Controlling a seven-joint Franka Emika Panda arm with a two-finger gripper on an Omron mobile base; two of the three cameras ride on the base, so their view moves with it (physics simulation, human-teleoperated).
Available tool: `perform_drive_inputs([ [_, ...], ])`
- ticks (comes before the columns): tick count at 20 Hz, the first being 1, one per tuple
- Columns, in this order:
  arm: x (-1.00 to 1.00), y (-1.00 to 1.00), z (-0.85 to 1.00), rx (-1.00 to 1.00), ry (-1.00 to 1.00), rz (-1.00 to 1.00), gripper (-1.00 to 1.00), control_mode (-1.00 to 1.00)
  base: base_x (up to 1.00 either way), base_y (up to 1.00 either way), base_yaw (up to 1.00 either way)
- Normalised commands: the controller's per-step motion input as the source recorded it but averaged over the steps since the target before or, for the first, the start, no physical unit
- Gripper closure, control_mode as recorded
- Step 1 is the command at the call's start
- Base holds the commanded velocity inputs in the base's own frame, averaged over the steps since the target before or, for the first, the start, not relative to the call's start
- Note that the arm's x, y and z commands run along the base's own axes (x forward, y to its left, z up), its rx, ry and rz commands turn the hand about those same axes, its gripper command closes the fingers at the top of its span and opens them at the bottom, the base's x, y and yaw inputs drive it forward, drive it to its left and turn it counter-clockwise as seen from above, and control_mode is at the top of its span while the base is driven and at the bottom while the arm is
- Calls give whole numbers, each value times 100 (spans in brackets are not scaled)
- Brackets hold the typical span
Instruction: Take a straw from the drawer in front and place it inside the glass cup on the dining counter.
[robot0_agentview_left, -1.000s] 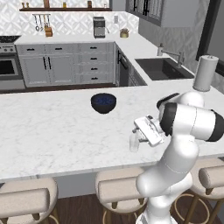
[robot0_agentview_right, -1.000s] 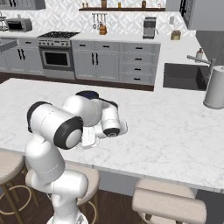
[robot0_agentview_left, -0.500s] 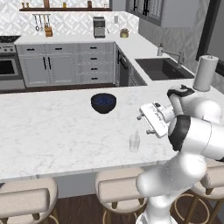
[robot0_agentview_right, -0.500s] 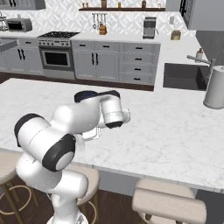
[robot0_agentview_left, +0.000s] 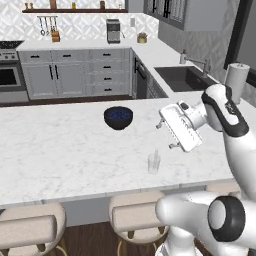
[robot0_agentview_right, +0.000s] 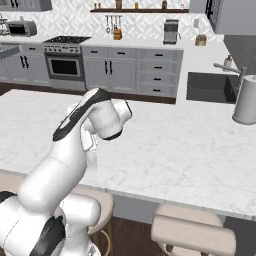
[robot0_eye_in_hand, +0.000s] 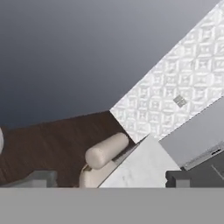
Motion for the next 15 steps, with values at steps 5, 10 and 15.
perform_drive_inputs([
  [5,-79,77,54,-34,-41,1,-100,-100,0,0,0],
  [10,-59,87,27,-41,-30,10,-100,-100,0,0,0],
  [15,-46,87,5,-42,-17,11,-100,-100,0,0,0],
])
